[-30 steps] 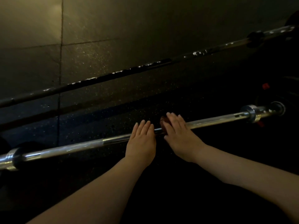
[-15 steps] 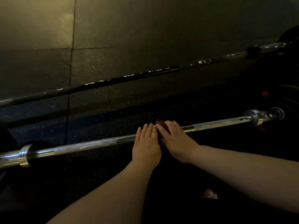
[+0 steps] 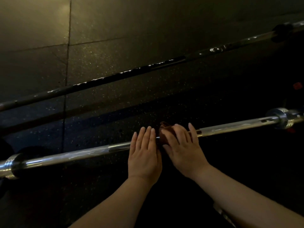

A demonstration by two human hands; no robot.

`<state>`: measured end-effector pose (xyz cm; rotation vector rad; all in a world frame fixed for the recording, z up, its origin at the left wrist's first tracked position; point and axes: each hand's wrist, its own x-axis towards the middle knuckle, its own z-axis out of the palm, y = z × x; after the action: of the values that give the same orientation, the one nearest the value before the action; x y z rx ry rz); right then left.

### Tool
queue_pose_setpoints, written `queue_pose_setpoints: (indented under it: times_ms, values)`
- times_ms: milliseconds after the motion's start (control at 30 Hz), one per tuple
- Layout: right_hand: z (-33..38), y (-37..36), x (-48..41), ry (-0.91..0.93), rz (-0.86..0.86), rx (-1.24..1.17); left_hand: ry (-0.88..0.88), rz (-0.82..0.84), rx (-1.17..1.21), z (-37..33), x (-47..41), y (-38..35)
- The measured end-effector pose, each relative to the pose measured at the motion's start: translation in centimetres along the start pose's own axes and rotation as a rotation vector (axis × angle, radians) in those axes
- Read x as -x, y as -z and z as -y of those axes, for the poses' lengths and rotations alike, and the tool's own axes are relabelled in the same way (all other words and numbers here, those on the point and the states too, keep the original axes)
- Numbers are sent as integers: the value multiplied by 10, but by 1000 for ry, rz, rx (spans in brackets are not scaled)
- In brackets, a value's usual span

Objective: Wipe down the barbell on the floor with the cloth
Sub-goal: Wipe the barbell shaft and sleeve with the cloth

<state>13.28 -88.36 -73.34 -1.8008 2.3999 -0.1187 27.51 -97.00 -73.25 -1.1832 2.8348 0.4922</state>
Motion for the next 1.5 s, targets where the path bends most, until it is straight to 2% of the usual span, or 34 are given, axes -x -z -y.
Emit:
queue_pose_setpoints:
  times_ms: [133, 267, 333, 433, 467, 500, 600, 667, 800, 833, 933, 967, 1000, 1067, 1133, 1167, 1267, 1333, 1367, 1500]
  values:
    - [14, 0, -1, -259, -87, -125, 23, -31, 39, -6, -3, -3]
    - [25, -12, -5, -23, -61, -162, -21, -32, 18, 5, 0, -6]
    - [7, -12, -5, -1, -89, -110, -50, -33, 23, 9, 1, -4]
    - [-1, -2, 0, -300, -181, -199, -14, -50, 41, 0, -1, -4]
    - [4, -2, 0, -344, -182, -232, 11, -58, 46, -4, -1, -4]
    - [9, -2, -2, -313, -163, -259, 28, -60, 53, -8, -2, -3]
    - [13, -6, -5, -23, -72, -247, 42, -59, 39, -11, 0, -2]
    - [-3, -4, -6, 24, -88, -182, 47, -67, 32, -10, 1, -2]
    - [-21, 4, -1, -387, -240, -256, 88, -114, 45, -18, -4, -6]
    - [-16, 4, -1, -377, -233, -277, 93, -114, 52, -21, -6, -7]
    - [-3, -5, 0, -63, -144, -277, 75, -93, 6, -23, -10, -7]
    - [-7, -6, 0, -14, -127, -243, 63, -90, -15, -22, -10, -7]
    - [-16, -6, -1, -30, -134, -197, 59, -92, -19, -22, -12, -6]
    - [-31, -1, 1, -222, -199, -150, 63, -100, -6, -26, -16, -5]
    - [-36, 2, 5, -438, -256, -230, 19, -83, -28, -33, -21, -5]
    - [-34, 1, 5, -446, -263, -287, -20, -64, -47, -37, -25, -5]
    - [-37, -6, 9, -138, -231, -323, -104, 11, -42, -50, -36, -2]
    - [-59, -3, 9, -47, -239, -262, -109, 50, -7, -59, -43, 1]
    - [-72, 0, 8, -95, -273, -244, -102, 58, 8, -63, -46, 1]
    - [-93, 8, 11, -517, -372, -311, -65, 30, 27, -80, -52, -3]
